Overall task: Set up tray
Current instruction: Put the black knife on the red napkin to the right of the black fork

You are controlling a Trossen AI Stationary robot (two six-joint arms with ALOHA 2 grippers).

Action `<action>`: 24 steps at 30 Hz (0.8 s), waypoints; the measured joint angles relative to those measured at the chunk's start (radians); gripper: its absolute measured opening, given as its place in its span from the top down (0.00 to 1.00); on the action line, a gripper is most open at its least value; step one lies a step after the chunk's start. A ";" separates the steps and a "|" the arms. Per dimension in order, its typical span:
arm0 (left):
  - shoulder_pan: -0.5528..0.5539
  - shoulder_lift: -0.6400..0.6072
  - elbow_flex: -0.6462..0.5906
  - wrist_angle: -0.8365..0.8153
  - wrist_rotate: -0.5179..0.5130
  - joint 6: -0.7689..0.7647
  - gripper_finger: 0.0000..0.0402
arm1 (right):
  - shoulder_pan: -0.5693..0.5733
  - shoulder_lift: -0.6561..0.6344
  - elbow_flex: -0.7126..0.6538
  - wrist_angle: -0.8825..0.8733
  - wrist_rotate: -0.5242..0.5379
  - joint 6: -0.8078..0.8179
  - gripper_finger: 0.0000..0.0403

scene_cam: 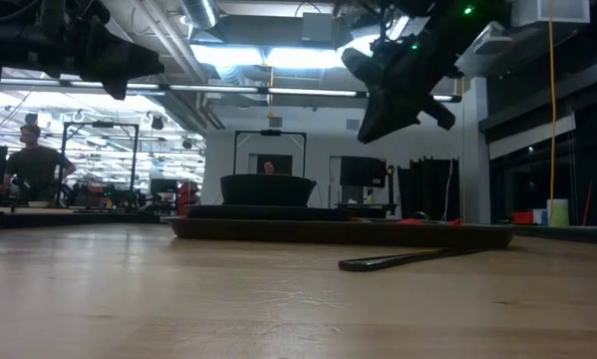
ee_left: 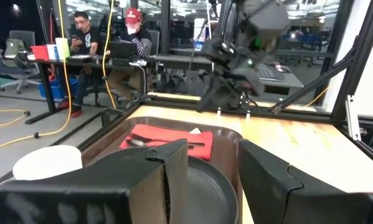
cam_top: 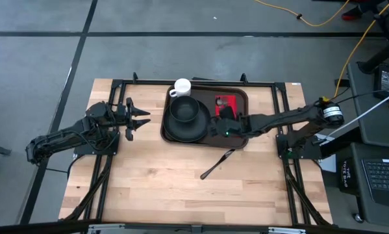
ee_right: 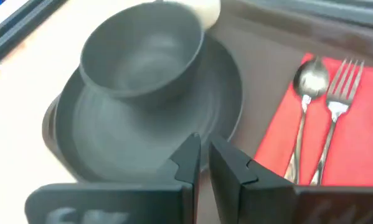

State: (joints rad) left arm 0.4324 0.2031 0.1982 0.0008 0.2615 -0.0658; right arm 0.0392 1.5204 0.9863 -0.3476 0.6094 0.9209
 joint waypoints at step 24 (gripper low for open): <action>-0.204 0.100 0.000 0.044 -0.113 0.008 0.68 | 0.432 0.003 0.000 -0.388 0.082 0.559 0.91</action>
State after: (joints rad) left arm 0.2289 0.3033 0.1982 0.0450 0.1486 -0.0574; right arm 0.4709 1.5231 0.9859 -0.7352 0.6912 1.4799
